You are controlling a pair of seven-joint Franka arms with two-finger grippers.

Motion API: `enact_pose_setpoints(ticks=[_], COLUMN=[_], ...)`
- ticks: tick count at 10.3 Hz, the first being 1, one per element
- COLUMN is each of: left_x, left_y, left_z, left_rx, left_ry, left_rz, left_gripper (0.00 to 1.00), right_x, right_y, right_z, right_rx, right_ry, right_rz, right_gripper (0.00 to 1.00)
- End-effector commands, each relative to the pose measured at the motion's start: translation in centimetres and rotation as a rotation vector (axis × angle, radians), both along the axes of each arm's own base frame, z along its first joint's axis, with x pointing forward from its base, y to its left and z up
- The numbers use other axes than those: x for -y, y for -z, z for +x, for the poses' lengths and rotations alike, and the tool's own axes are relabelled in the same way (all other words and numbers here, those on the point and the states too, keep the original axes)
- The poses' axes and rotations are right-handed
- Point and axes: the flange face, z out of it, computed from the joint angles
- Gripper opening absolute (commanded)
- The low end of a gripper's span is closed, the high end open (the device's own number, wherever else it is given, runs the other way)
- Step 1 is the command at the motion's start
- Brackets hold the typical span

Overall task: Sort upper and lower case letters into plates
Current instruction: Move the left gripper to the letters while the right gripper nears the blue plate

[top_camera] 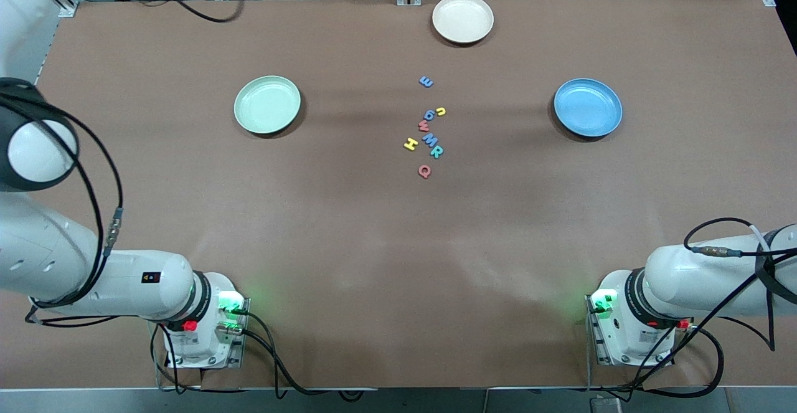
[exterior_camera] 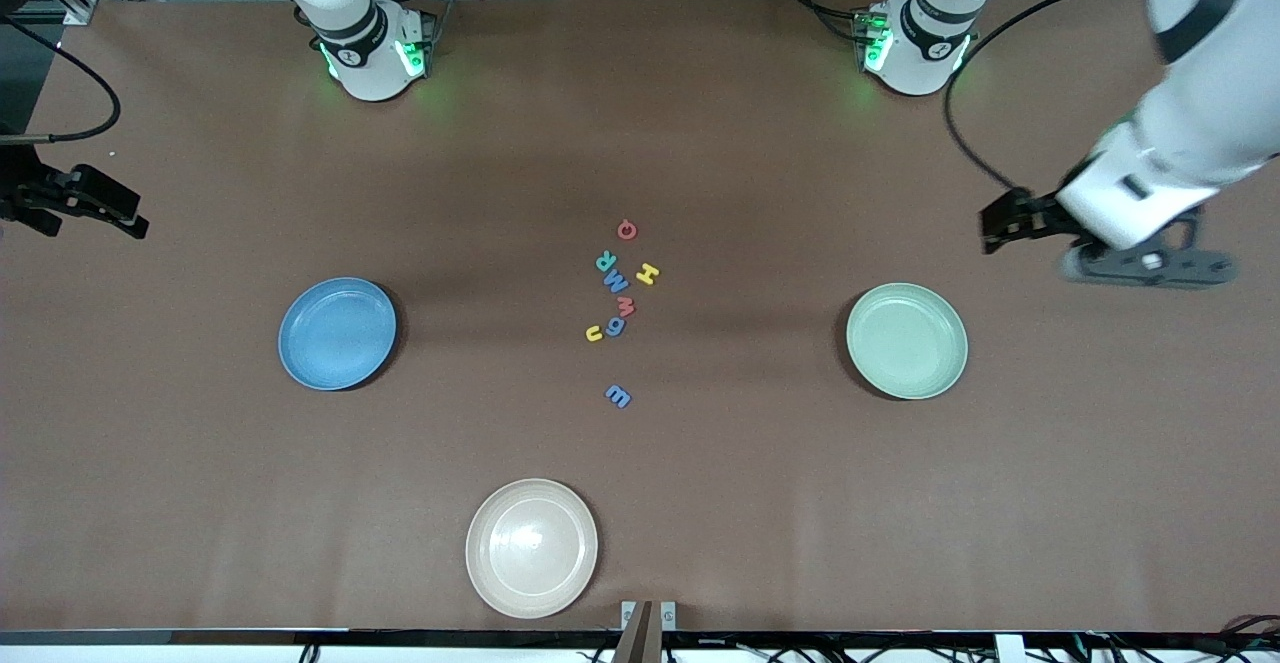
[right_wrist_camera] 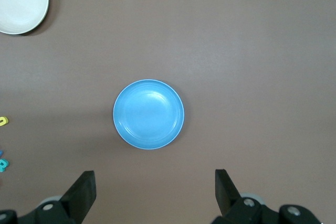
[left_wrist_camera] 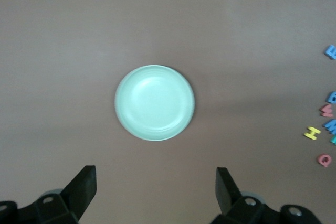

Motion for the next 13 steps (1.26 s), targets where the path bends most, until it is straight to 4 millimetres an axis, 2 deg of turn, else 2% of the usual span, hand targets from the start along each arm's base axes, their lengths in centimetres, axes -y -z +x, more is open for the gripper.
enact_pose_setpoints(ticks=[1, 2, 4, 5, 6, 7, 9, 10, 11, 12, 13], left_x=[8.1, 10.5, 16.9, 19.4, 21.0, 23.2, 25.7, 28.1, 30.1, 31.3, 32.8], left_y=[5.0, 7.8, 12.9, 15.2, 17.3, 19.3, 23.1, 25.0, 26.7, 28.5, 30.1], left_z=[-2.2, -2.9, -4.9, -5.5, -5.6, -6.4, -6.1, -6.7, -6.9, -7.2, -7.8], left_rx=[0.017, 0.02, -0.022, -0.025, -0.025, -0.027, 0.011, 0.004, 0.012, 0.03, 0.031], left_ry=[0.043, 0.084, 0.192, 0.226, 0.247, 0.279, 0.271, 0.253, 0.24, 0.223, 0.19], left_rz=[0.014, 0.006, 0.003, -0.008, -0.022, -0.032, -0.08, -0.09, -0.063, -0.016, -0.001], left_gripper=[1.0, 1.0, 1.0, 1.0, 1.0, 1.0, 1.0, 1.0, 1.0, 1.0, 1.0], right_x=[-1.2, -4.1, -7.9, -11.3, -13.6, -15.3, -17.9, -19.2, -21.0, -23.6, -25.4], right_y=[-0.4, 0.2, 1.1, 1.9, 3.0, 4.5, 8.4, 10.2, 12.0, 13.4, 15.2], right_z=[0.0, 0.6, 1.8, 2.3, 2.9, 3.7, 6.3, 7.5, 8.3, 8.5, 8.6], right_rx=[0.004, -0.002, -0.011, -0.021, -0.038, -0.058, -0.104, -0.117, -0.112, -0.094, -0.096], right_ry=[-0.008, -0.06, 0.039, 0.049, 0.087, 0.159, 0.234, 0.288, 0.365, 0.416, 0.455], right_rz=[0.0, -0.003, 0.012, 0.012, 0.011, 0.011, -0.002, -0.011, -0.008, -0.003, -0.011], right_gripper=[1.0, 1.0, 1.0, 1.0, 1.0, 1.0, 1.0, 1.0, 1.0, 1.0, 1.0])
